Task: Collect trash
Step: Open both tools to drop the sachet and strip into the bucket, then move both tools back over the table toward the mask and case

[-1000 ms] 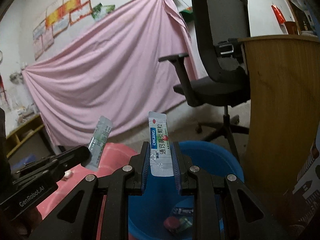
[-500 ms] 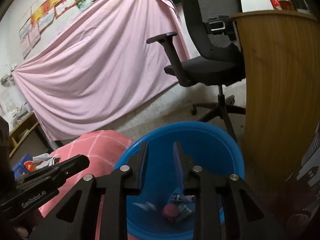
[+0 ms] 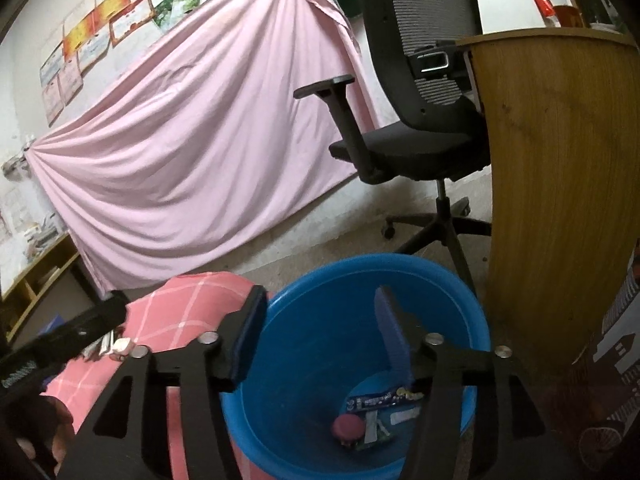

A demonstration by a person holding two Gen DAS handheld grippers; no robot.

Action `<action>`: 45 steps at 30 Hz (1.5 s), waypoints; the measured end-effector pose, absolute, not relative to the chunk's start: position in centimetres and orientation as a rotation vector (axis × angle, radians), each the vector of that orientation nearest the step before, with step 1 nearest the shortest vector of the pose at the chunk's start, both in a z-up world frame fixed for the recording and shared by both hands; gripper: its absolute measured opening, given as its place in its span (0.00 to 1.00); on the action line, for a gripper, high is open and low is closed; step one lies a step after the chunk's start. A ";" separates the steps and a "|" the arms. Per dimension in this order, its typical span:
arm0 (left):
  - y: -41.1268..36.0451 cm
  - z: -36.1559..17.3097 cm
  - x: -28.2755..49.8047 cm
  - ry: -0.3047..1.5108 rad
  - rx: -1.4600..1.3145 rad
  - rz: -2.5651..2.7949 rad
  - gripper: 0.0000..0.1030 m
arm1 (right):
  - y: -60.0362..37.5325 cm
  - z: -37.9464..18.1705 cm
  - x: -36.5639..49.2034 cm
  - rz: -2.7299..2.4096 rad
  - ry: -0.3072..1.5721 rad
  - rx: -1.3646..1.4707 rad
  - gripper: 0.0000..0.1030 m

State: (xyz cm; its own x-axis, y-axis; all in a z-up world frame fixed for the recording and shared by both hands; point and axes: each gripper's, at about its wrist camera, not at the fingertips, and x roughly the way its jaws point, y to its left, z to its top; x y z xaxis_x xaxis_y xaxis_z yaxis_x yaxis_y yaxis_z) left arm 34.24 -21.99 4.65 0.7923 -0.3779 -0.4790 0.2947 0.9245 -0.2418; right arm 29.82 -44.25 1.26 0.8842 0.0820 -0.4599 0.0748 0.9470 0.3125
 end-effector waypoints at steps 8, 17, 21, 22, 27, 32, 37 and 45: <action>-20.4 5.0 33.5 0.478 -0.142 -0.280 0.97 | -43.9 2.6 29.2 -0.011 0.412 0.312 0.90; -18.2 5.9 32.1 0.373 -0.136 -0.237 0.98 | -42.5 4.4 28.3 0.024 0.287 0.301 1.00; -16.6 6.3 31.6 0.340 -0.134 -0.215 0.98 | -41.3 5.3 27.9 0.049 0.230 0.288 1.00; -15.9 6.3 31.4 0.331 -0.136 -0.206 0.98 | -41.1 5.5 27.8 0.053 0.220 0.285 1.00; -13.2 6.1 30.6 0.288 -0.145 -0.173 0.98 | -39.4 6.5 27.6 0.089 0.165 0.277 1.00; -10.0 6.2 29.5 0.228 -0.134 -0.131 0.98 | -37.3 7.4 27.8 0.119 0.104 0.291 1.00; -6.5 6.1 28.6 0.189 -0.141 -0.092 0.98 | -33.7 7.9 28.1 0.168 0.078 0.227 1.00; -1.1 5.8 27.8 0.168 -0.160 -0.069 0.98 | -27.9 7.9 28.2 0.251 0.048 0.109 1.00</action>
State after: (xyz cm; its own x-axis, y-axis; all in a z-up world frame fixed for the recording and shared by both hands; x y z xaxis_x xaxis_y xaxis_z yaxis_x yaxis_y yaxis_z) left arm 27.79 -1.11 5.77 0.9835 -0.0820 -0.1612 0.0552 0.9849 -0.1643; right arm 28.20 -27.93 7.89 0.9676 0.2501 -0.0343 -0.2449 0.9629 0.1137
